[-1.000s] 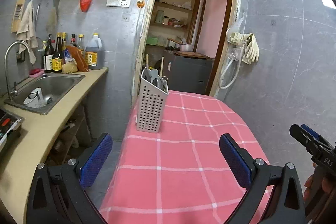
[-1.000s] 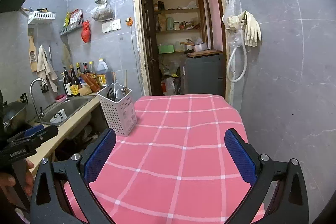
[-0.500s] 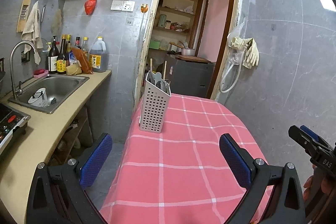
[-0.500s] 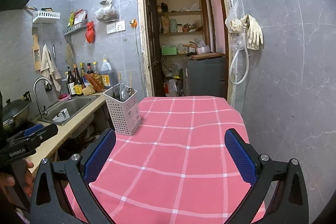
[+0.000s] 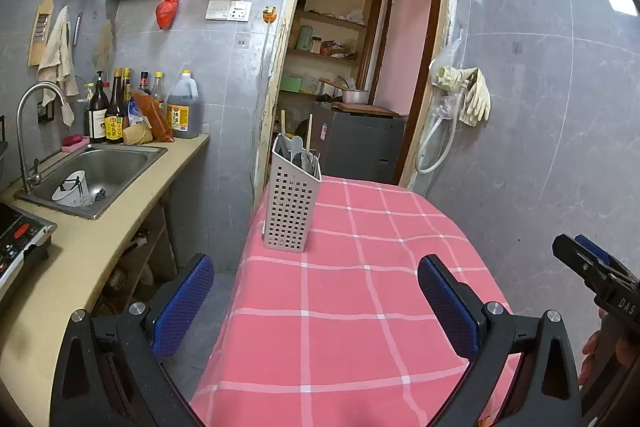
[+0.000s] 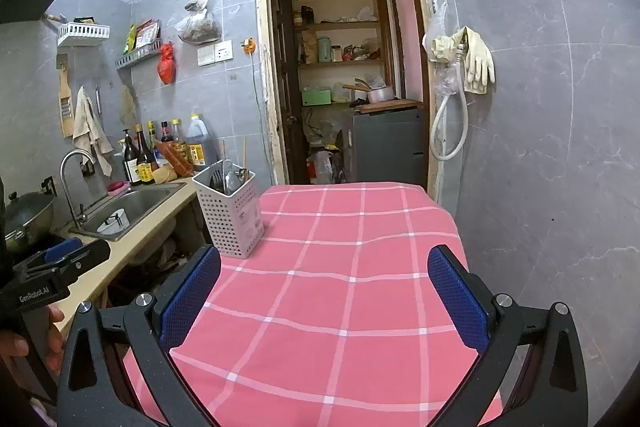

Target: Organize utensils

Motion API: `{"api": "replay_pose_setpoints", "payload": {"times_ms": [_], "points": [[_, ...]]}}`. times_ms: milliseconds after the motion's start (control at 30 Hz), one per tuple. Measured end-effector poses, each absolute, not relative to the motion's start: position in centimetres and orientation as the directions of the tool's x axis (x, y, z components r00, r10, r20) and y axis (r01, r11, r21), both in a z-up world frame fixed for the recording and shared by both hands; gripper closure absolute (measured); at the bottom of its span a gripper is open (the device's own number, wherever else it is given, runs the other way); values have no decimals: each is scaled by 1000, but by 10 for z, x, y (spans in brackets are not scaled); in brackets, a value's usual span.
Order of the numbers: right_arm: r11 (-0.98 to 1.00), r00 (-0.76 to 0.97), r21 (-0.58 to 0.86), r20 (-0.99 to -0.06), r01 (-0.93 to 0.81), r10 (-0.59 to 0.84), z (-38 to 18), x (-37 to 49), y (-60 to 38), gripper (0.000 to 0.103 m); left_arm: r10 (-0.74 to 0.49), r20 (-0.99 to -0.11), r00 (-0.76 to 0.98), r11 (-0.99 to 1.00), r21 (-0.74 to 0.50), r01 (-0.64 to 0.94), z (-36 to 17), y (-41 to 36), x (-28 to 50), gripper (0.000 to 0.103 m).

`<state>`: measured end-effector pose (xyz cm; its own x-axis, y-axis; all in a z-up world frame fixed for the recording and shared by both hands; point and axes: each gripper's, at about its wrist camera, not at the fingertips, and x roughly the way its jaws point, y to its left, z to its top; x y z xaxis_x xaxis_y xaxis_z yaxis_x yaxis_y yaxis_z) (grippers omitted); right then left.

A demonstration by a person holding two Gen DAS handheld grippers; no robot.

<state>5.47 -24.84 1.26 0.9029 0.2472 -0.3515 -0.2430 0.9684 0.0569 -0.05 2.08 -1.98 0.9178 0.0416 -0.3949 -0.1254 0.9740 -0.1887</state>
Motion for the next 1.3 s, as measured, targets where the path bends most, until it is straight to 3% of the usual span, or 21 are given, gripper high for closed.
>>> {"api": "replay_pose_setpoints", "payload": {"times_ms": [1300], "points": [[967, 899, 56, -357, -249, 252, 12, 59, -251, 1, 39, -400, 916, 975, -187, -124, -20, 19, 1, 0]]}}
